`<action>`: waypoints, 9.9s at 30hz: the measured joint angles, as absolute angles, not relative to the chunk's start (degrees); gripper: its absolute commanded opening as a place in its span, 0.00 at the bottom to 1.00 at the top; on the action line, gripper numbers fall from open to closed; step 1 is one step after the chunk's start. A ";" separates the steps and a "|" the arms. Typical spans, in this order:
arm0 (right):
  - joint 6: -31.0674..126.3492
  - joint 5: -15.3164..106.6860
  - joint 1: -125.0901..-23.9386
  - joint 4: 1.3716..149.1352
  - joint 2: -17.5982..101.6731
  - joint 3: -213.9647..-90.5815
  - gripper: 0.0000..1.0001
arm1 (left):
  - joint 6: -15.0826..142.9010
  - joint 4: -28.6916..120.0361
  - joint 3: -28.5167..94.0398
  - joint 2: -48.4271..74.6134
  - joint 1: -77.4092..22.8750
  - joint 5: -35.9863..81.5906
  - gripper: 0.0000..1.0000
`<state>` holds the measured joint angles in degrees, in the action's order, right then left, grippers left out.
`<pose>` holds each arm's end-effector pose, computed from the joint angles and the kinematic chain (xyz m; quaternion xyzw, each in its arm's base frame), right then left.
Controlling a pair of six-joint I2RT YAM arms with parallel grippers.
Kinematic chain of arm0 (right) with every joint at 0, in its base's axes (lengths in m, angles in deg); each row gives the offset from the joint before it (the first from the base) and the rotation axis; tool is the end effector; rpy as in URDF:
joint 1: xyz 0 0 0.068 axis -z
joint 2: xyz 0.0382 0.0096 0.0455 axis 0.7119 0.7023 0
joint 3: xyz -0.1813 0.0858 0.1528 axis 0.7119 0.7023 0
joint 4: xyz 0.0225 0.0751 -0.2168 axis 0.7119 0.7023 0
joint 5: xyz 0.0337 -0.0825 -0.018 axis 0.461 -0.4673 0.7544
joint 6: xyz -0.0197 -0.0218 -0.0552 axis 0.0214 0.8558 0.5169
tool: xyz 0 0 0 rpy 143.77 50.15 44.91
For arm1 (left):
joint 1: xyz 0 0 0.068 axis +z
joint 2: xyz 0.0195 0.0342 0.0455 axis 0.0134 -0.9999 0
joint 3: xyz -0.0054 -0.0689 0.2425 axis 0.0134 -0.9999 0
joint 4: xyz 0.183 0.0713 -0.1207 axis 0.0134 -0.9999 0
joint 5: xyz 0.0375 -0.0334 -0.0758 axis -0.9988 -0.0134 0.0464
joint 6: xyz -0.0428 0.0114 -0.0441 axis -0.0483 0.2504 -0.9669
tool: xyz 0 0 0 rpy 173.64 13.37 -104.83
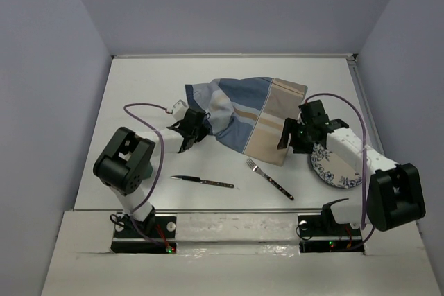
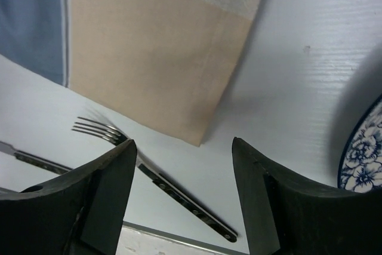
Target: Set the dinner table for one person
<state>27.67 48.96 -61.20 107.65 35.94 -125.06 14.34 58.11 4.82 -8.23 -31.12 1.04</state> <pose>0.2232 0.0725 0.2027 0.0670 0.9585 0.1805 0.2102 0.2815 -0.1519 0.1490 -0.2867 0.8467 -0.2383 0.3797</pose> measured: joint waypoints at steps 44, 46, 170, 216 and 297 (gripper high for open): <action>23.12 29.36 -70.97 107.80 45.71 -124.04 0.00 | 47.68 44.37 12.34 17.10 -29.00 -5.64 0.00; 24.54 27.30 -70.97 109.77 44.02 -127.77 0.00 | 48.27 43.71 14.72 17.10 -28.80 -5.84 0.00; 14.45 26.97 -35.52 107.89 49.09 -127.23 0.00 | 52.77 36.56 13.98 32.80 -20.27 29.00 0.99; 2.40 55.54 -18.19 69.73 48.33 -113.92 0.00 | 55.02 26.14 17.19 36.60 -25.06 20.80 0.99; 31.08 43.41 -94.34 109.25 45.23 -132.63 0.66 | 48.22 3.17 34.15 43.29 -24.73 3.95 0.99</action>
